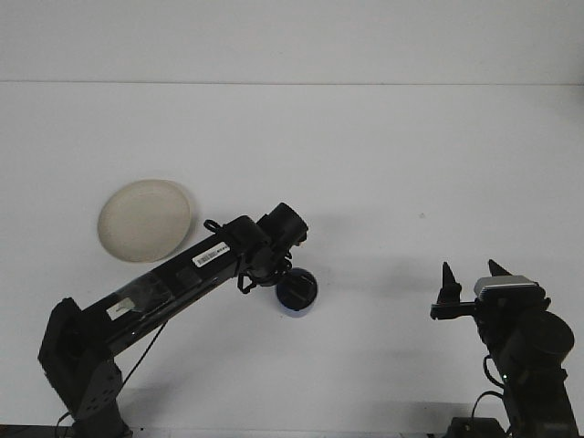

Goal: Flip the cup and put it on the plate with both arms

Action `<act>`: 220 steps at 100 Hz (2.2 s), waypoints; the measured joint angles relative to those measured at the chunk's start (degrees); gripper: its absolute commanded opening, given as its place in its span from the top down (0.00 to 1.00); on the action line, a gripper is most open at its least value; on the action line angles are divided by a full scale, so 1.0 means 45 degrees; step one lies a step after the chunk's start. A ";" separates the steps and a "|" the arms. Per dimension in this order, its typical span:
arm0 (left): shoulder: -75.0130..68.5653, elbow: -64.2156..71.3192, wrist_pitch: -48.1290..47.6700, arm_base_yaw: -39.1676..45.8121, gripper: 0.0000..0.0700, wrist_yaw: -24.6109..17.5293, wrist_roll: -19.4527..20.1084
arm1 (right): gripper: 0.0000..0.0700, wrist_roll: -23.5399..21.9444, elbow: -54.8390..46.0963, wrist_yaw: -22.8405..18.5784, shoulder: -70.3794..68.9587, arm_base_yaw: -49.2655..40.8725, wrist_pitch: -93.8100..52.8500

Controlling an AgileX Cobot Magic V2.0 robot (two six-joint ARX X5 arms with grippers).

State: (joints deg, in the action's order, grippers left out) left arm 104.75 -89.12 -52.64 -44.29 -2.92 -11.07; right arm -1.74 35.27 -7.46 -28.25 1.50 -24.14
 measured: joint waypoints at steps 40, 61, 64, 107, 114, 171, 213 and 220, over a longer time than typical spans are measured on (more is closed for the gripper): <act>0.0092 0.0000 0.0005 0.0000 0.99 0.0000 0.0374 | 0.23 0.0000 0.0000 0.0000 0.0000 0.0000 0.0000; 0.0141 -0.0296 -0.0646 0.0005 0.99 0.0092 0.0743 | 0.23 0.0000 0.0000 -0.0005 0.0000 0.0000 0.0000; 0.0146 -0.0447 -0.0840 0.0019 0.99 0.0253 0.0850 | 0.23 0.0000 0.0000 0.0000 0.0000 0.0000 0.0000; -0.1817 -0.1875 -0.2647 0.2759 0.99 0.2084 0.1632 | 0.23 0.0000 0.0000 0.0000 0.0000 0.0000 0.0000; -0.2239 -0.1928 -0.2754 0.3755 0.99 0.2220 0.1642 | 0.23 0.0000 0.0000 0.0000 0.0000 0.0000 0.0000; -0.1477 -0.1943 -0.2234 1.0054 0.99 0.2322 0.1676 | 0.23 0.0000 0.0000 -0.0005 0.0000 0.0000 0.0000; 0.0063 -0.1943 -0.1802 1.0705 0.98 0.2016 0.1676 | 0.23 0.0000 0.0000 0.0000 0.0000 0.0000 0.0000; 0.0257 -0.1943 -0.1734 1.0705 0.98 0.2001 0.1676 | 0.23 0.0000 0.0000 -0.0005 0.0000 0.0000 0.0000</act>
State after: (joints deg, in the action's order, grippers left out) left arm 105.91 -97.86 -60.45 3.88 6.09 -3.53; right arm -1.74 35.27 -7.49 -28.25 1.50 -24.14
